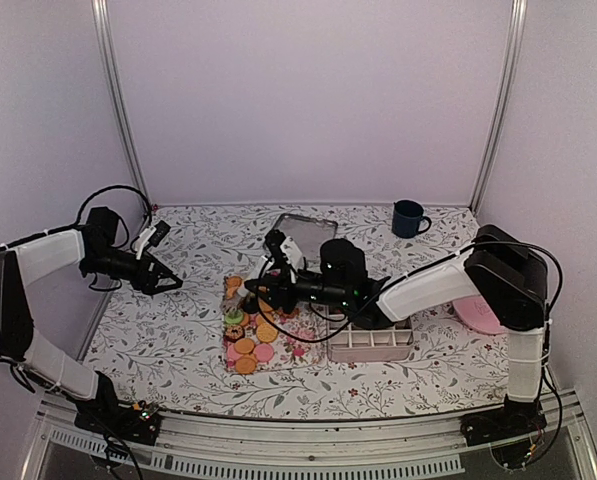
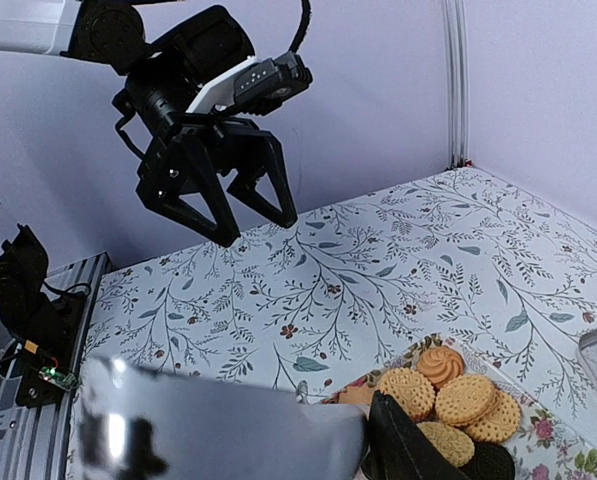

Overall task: Pack the cookies
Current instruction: Pick up the fake cookies from the plate.

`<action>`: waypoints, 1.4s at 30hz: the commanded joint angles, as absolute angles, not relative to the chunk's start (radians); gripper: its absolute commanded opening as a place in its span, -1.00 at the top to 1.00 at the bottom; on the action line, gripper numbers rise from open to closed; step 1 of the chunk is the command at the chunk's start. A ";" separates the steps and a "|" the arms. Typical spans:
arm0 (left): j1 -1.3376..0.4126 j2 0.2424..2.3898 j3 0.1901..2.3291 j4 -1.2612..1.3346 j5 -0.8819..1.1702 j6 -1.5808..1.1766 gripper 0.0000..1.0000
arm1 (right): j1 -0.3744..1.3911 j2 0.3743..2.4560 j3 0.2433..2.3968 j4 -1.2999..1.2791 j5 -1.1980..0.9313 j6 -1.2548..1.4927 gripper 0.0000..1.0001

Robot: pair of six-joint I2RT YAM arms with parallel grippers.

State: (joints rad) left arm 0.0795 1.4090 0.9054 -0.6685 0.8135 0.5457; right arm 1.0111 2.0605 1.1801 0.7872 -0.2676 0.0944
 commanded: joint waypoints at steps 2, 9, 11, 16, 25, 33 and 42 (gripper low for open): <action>0.088 1.421 0.931 -0.676 0.837 0.545 -0.56 | 1.038 1.996 1.124 0.782 -0.306 0.141 0.11; 0.088 1.423 0.936 -0.683 0.841 0.543 -0.55 | 1.042 1.978 1.096 0.772 -0.318 0.157 0.08; 0.087 1.424 0.934 -0.683 0.845 0.542 -0.54 | 1.043 1.976 1.099 0.765 -0.306 0.153 0.11; 0.087 1.427 0.936 -0.683 0.845 0.538 -0.53 | 1.043 1.972 1.128 0.725 -0.269 0.121 0.26; 0.087 1.429 0.933 -0.683 0.848 0.539 -0.53 | 1.043 1.979 1.198 0.639 -0.222 0.033 0.51; 0.088 1.444 0.937 -0.682 0.856 0.534 -0.51 | 1.038 1.957 1.273 0.640 -0.187 -0.012 0.55; 0.087 1.439 0.944 -0.681 0.845 0.534 -0.52 | 1.014 1.870 1.257 0.663 -0.153 -0.036 0.56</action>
State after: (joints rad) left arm 0.0795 1.4353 0.9176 -0.6739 0.8310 0.5369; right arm 1.0260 1.9602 1.2556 0.6205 -0.1883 -0.0174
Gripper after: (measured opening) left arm 0.758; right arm 0.331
